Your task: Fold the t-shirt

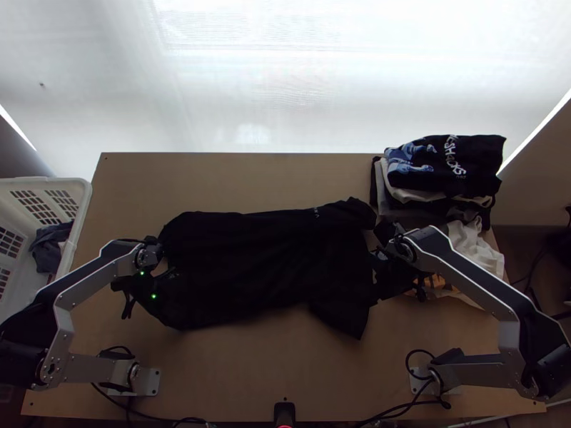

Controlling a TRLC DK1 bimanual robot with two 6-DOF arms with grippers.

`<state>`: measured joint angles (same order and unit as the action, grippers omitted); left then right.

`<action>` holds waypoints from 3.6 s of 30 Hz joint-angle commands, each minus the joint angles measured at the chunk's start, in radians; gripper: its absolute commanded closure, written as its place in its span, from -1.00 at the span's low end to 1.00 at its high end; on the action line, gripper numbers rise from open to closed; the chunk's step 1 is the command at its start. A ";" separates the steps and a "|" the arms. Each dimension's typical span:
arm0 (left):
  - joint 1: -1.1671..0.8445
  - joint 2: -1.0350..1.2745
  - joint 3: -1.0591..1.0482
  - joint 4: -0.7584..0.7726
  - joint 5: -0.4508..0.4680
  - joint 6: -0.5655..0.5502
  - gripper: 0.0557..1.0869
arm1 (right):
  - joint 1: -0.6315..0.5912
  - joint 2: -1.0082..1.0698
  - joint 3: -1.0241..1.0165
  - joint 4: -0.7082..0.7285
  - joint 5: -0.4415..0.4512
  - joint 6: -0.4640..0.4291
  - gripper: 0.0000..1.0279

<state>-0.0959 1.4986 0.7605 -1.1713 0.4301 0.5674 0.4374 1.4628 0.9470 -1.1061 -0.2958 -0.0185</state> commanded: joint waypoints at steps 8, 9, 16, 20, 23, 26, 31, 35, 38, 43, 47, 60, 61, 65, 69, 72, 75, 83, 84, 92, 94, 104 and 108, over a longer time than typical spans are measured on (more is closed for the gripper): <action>0.056 -0.008 -0.004 0.058 0.016 -0.001 0.93 | -0.072 0.157 0.171 0.141 -0.002 0.063 -0.79; 0.056 -0.011 0.000 0.055 0.016 -0.001 0.93 | -0.068 0.177 0.179 0.141 -0.002 0.065 -0.79; 0.102 -0.028 0.036 0.010 0.010 0.011 0.93 | -0.098 0.197 0.121 0.155 0.003 0.061 -0.69; 0.124 -0.029 0.036 -0.005 0.010 0.025 0.93 | -0.111 0.174 0.096 0.155 0.007 0.061 -0.69; 0.124 -0.031 0.037 -0.010 0.010 0.025 0.93 | -0.100 0.171 0.081 0.155 0.006 0.061 -0.68; 0.122 -0.031 0.053 -0.014 0.009 0.025 0.93 | -0.078 0.169 0.064 0.155 0.006 0.069 -0.68; 0.125 -0.032 0.068 -0.025 0.007 0.025 0.93 | -0.040 0.119 0.029 0.157 0.006 0.088 -0.26; 0.131 -0.032 0.068 -0.025 0.006 0.025 0.93 | -0.034 0.103 0.012 0.158 0.006 0.089 -0.24; 0.130 -0.032 0.068 -0.025 0.007 0.025 0.93 | -0.035 0.119 0.004 0.186 0.007 0.088 -0.24; 0.133 -0.046 0.069 -0.034 0.006 0.025 0.93 | -0.035 0.148 0.001 0.218 0.011 0.088 -0.24; 0.162 -0.057 0.068 -0.048 -0.002 0.037 0.93 | -0.032 0.133 -0.010 0.272 0.020 0.088 0.58; 0.443 -0.121 0.155 -0.067 0.029 0.074 0.93 | -0.147 -0.214 0.021 0.104 0.047 0.040 0.94; 0.449 -0.121 0.157 -0.067 0.032 0.072 0.93 | -0.157 -0.222 0.033 0.092 0.047 0.035 0.94; 0.443 -0.123 0.175 -0.070 0.041 0.063 0.93 | -0.146 -0.222 0.082 0.075 0.047 0.031 0.94; 0.449 -0.117 0.189 -0.070 0.039 0.063 0.93 | -0.201 -0.206 0.099 0.069 0.046 0.003 0.94; 0.452 -0.117 0.189 -0.076 0.039 0.065 0.93 | -0.198 -0.197 0.108 0.071 0.046 0.002 0.94; 0.449 -0.118 0.201 -0.090 0.041 0.063 0.93 | -0.169 -0.179 0.153 0.069 0.046 0.009 0.94; 0.364 -0.074 0.335 -0.108 0.041 0.017 0.93 | -0.129 -0.042 0.349 0.034 0.044 0.011 0.94; 0.346 -0.061 0.362 -0.108 0.041 0.003 0.93 | -0.124 -0.025 0.374 0.032 0.044 0.011 0.94; 0.289 0.083 0.566 -0.110 0.041 -0.038 0.93 | -0.117 0.096 0.536 0.011 0.046 0.008 0.94; 0.289 0.123 0.606 -0.110 0.039 -0.041 0.93 | -0.123 0.126 0.565 0.011 0.046 0.005 0.94; 0.295 0.276 0.732 -0.134 -0.002 -0.080 0.93 | -0.160 0.269 0.690 0.002 0.064 -0.017 0.94; 0.325 0.316 0.750 -0.126 -0.034 -0.081 0.93 | -0.187 0.312 0.716 0.002 0.075 -0.026 0.94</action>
<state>0.2024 1.7313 1.4540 -1.2984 0.4374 0.4969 0.2836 1.6947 1.5997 -1.1019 -0.2348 -0.0315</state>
